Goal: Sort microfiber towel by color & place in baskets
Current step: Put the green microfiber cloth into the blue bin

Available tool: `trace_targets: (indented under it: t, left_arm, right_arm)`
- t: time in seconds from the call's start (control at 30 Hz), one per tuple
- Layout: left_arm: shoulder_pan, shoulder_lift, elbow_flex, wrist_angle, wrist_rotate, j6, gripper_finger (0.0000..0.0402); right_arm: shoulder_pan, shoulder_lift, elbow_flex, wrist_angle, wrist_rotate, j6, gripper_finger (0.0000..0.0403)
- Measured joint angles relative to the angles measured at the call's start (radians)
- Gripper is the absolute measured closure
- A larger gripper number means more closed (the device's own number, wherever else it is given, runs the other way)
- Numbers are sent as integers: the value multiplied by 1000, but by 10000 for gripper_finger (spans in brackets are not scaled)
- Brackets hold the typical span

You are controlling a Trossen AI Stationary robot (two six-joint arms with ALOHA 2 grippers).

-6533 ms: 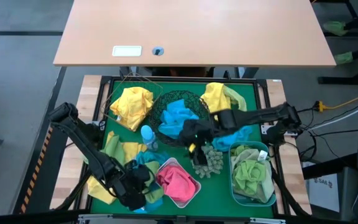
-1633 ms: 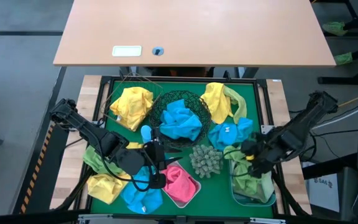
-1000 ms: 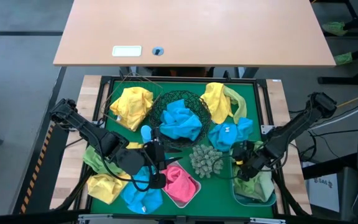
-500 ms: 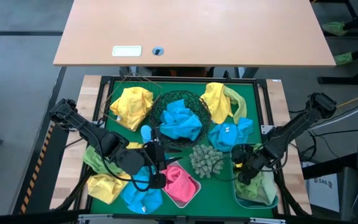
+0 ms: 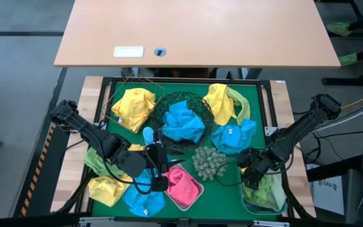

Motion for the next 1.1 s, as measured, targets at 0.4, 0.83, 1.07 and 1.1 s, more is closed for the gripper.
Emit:
trace_targets:
  t: [0.4, 0.83, 1.07, 1.1]
  left_arm:
    - [0, 0, 0, 0, 0, 1, 317]
    - [0, 0, 0, 0, 0, 1, 317]
    - [0, 0, 0, 0, 0, 1, 317]
    - [0, 0, 0, 0, 0, 1, 317]
  right_arm:
    - [0, 0, 183, -247, 8, -27, 218]
    - [0, 0, 321, -389, -70, -30, 219]
    - [0, -1, 392, -475, 14, -47, 219]
    - [0, -1, 391, -475, 33, -48, 219]
